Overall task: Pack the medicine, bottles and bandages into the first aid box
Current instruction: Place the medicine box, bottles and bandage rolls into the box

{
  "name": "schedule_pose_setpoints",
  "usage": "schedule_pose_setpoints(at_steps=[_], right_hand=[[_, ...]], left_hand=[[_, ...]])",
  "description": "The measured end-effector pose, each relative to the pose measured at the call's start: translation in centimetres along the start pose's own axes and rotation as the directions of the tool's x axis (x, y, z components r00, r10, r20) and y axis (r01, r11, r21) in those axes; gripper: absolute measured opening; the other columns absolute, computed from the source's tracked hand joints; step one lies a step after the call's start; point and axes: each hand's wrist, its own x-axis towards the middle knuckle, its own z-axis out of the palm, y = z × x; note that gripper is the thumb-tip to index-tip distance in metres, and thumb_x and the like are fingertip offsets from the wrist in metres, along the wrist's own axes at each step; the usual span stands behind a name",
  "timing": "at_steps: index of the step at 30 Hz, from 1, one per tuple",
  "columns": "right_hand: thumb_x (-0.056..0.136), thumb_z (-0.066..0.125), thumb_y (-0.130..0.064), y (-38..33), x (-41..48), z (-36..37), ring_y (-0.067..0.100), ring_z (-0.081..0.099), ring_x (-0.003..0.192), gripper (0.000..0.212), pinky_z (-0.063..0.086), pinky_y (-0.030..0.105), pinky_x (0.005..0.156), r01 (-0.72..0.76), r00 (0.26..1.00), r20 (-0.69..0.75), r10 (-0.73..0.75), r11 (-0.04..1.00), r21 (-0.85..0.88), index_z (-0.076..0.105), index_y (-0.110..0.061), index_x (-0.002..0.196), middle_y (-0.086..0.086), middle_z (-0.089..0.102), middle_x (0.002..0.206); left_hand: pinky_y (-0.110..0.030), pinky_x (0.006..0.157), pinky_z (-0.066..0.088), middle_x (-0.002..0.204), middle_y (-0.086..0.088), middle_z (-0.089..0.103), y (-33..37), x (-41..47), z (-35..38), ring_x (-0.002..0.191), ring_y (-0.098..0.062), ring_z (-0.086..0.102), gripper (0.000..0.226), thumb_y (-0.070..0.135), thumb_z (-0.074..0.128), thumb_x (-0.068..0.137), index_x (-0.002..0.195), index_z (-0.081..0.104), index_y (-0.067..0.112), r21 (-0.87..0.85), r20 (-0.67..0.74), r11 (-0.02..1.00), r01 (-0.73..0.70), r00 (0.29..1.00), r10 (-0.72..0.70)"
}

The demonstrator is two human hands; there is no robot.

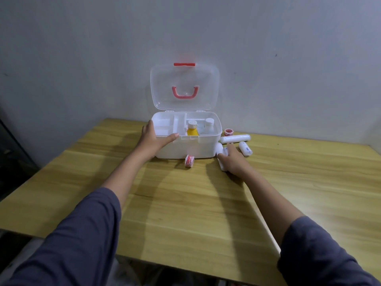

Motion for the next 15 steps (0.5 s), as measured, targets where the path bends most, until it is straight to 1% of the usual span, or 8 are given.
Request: schedule_pose_setpoints(at_steps=[3, 4, 6, 7, 9, 10, 13, 15], right_hand=[[0.093, 0.035, -0.028, 0.2, 0.4, 0.8, 0.023, 0.039, 0.105, 0.017, 0.031, 0.05, 0.104, 0.107, 0.994, 0.03, -0.104, 0.987, -0.119, 0.039, -0.012, 0.094, 0.009, 0.044, 0.109], [0.093, 0.032, -0.029, 0.5, 0.5, 1.0, 0.022, 0.038, 0.111, 0.018, 0.026, 0.052, 0.108, 0.14, 0.99, 0.048, -0.134, 0.975, -0.17, 0.038, -0.012, 0.095, 0.008, 0.044, 0.115], [0.094, 0.028, -0.032, 0.8, 0.8, 1.5, 0.023, 0.027, 0.135, 0.03, 0.016, 0.053, 0.114, 0.165, 0.985, 0.083, -0.149, 0.956, -0.244, 0.04, -0.011, 0.111, 0.008, 0.038, 0.138], [0.094, 0.028, -0.034, 0.8, 1.2, 1.9, 0.023, 0.024, 0.138, 0.034, 0.015, 0.053, 0.115, 0.173, 0.984, 0.078, -0.158, 0.952, -0.254, 0.04, -0.011, 0.115, 0.007, 0.038, 0.139], [0.092, 0.033, -0.041, 0.4, 1.4, 2.5, 0.028, 0.033, 0.13, 0.032, 0.022, 0.05, 0.111, 0.19, 0.981, 0.006, -0.195, 0.945, -0.266, 0.042, -0.012, 0.104, 0.005, 0.045, 0.121], [0.09, 0.038, -0.044, 0.1, 1.5, 2.9, 0.03, 0.037, 0.126, 0.035, 0.027, 0.048, 0.108, 0.191, 0.978, -0.025, -0.205, 0.943, -0.274, 0.042, -0.012, 0.103, 0.006, 0.047, 0.119], [0.085, 0.049, -0.052, -0.8, 1.7, 3.7, 0.033, 0.036, 0.126, 0.059, 0.034, 0.043, 0.101, 0.101, 0.991, -0.046, -0.126, 0.927, -0.361, 0.042, -0.007, 0.123, 0.012, 0.045, 0.133], [0.087, 0.049, -0.043, -1.0, 1.9, 3.9, 0.034, 0.037, 0.124, 0.05, 0.035, 0.042, 0.098, 0.06, 0.995, -0.05, -0.086, 0.918, -0.391, 0.046, -0.005, 0.12, 0.014, 0.045, 0.133]], left_hand=[[-0.033, 0.116, 0.027, 0.167, -0.005, 0.016, -0.7, 0.7, -0.9, 0.155, -0.023, 0.019, 0.101, 0.045, 0.074, 0.087, 0.162, 0.013, 0.015, 0.011, -0.024, 1.0, 0.026, 0.999, -0.026], [-0.033, 0.117, 0.027, 0.167, -0.005, 0.015, -0.9, 0.9, -1.1, 0.155, -0.023, 0.019, 0.101, 0.046, 0.074, 0.088, 0.162, 0.012, 0.015, 0.015, -0.027, 0.999, 0.035, 0.999, -0.035], [-0.035, 0.119, 0.027, 0.167, -0.005, 0.015, -1.3, 1.2, -1.5, 0.155, -0.023, 0.019, 0.101, 0.046, 0.074, 0.088, 0.162, 0.012, 0.014, 0.019, -0.037, 0.999, 0.047, 0.998, -0.047], [-0.036, 0.12, 0.026, 0.168, -0.005, 0.015, -1.5, 1.5, -1.6, 0.156, -0.023, 0.019, 0.102, 0.046, 0.074, 0.088, 0.163, 0.012, 0.014, 0.021, -0.044, 0.998, 0.054, 0.998, -0.053], [-0.036, 0.121, 0.024, 0.169, -0.005, 0.011, -1.8, 1.8, -1.9, 0.157, -0.023, 0.016, 0.104, 0.045, 0.073, 0.088, 0.163, 0.009, 0.013, 0.026, -0.058, 0.997, 0.075, 0.996, -0.073], [-0.036, 0.121, 0.023, 0.17, -0.005, 0.01, -2.0, 2.0, -2.1, 0.157, -0.022, 0.015, 0.104, 0.045, 0.073, 0.088, 0.163, 0.008, 0.013, 0.028, -0.064, 0.996, 0.081, 0.995, -0.079], [-0.037, 0.122, 0.023, 0.17, -0.004, 0.008, -2.5, 2.4, -2.6, 0.157, -0.022, 0.014, 0.105, 0.045, 0.073, 0.088, 0.163, 0.007, 0.013, 0.033, -0.075, 0.994, 0.1, 0.992, -0.097], [-0.037, 0.122, 0.023, 0.17, -0.004, 0.008, -2.7, 2.6, -2.8, 0.157, -0.022, 0.014, 0.105, 0.045, 0.073, 0.088, 0.163, 0.007, 0.013, 0.035, -0.077, 0.994, 0.104, 0.992, -0.101]])
